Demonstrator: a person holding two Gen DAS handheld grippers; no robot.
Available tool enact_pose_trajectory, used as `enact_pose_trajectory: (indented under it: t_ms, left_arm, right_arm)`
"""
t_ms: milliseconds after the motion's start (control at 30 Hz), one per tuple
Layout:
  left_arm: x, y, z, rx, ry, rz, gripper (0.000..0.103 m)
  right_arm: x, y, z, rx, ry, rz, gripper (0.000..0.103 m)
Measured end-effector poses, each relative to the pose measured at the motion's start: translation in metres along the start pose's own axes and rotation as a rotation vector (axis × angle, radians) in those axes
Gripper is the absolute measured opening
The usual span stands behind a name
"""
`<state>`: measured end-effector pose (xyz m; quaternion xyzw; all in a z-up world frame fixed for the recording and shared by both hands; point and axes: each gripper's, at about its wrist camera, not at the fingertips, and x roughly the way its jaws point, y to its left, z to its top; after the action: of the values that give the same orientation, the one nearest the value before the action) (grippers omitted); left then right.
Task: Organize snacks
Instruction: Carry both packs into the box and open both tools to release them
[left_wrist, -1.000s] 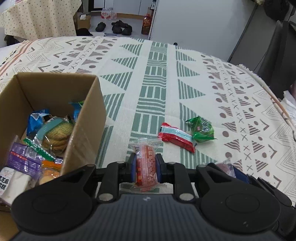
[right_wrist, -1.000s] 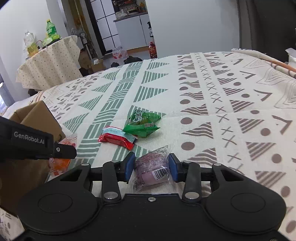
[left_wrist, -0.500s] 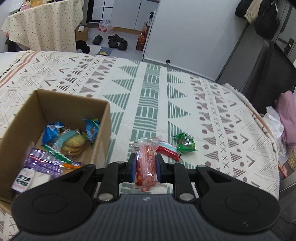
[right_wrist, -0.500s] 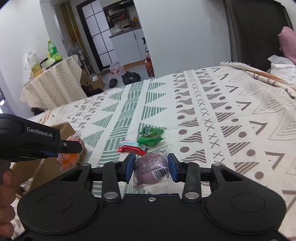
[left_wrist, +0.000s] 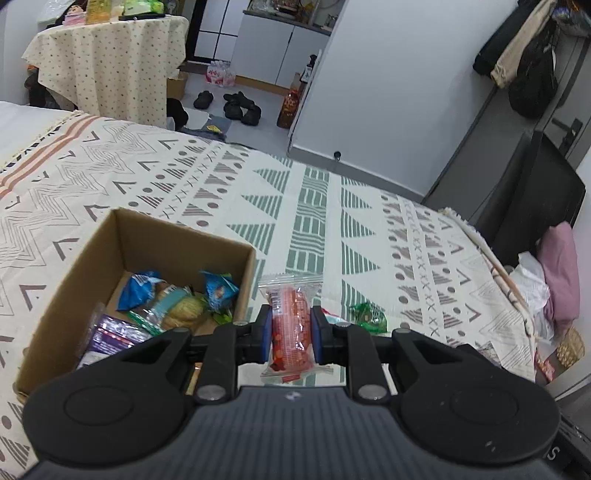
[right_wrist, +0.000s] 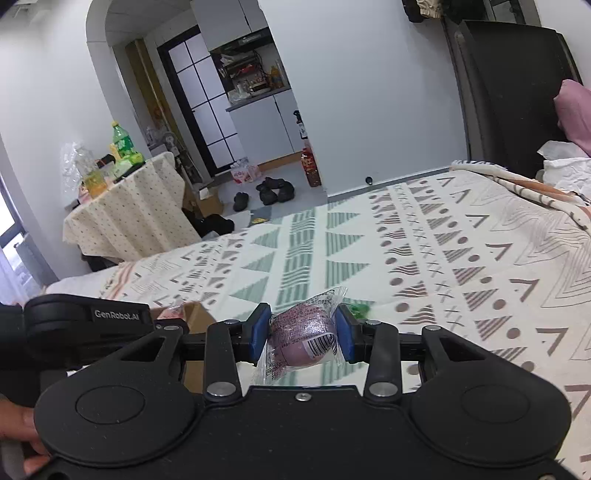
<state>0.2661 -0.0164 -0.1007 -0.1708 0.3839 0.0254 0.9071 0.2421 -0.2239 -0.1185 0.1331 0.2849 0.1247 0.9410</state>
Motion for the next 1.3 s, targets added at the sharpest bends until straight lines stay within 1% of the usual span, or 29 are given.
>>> enact_pose_trajectory:
  t_ms: [333,567,733,933,1100,1300]
  left_arm:
    - [-0.012,0.028,0.014,-0.061,-0.006,-0.029,0.02]
    - [-0.014,0.052,0.024,-0.118,-0.011,-0.026,0.02]
    - [-0.015,0.074,0.031,-0.177,-0.009,-0.022,0.02]
    - [-0.014,0.096,0.04,-0.24,-0.012,-0.01,0.02]
    - [-0.01,0.11,0.043,-0.29,0.004,-0.008,0.02]
    - [0.0,0.124,0.044,-0.341,0.021,0.016,0.021]
  right_arm:
    - [0.001,0.036,0.002,-0.012,-0.001,0.025,0.038]
    - [0.007,0.06,0.0,-0.032,0.009,0.038,0.038]
    - [0.018,0.08,-0.002,-0.06,0.026,0.065,0.038]
    - [0.032,0.099,-0.003,-0.062,0.04,0.101,0.038]
    - [0.047,0.113,-0.005,-0.059,0.054,0.124,0.038]
    - [0.07,0.129,-0.008,-0.071,0.081,0.136,0.038]
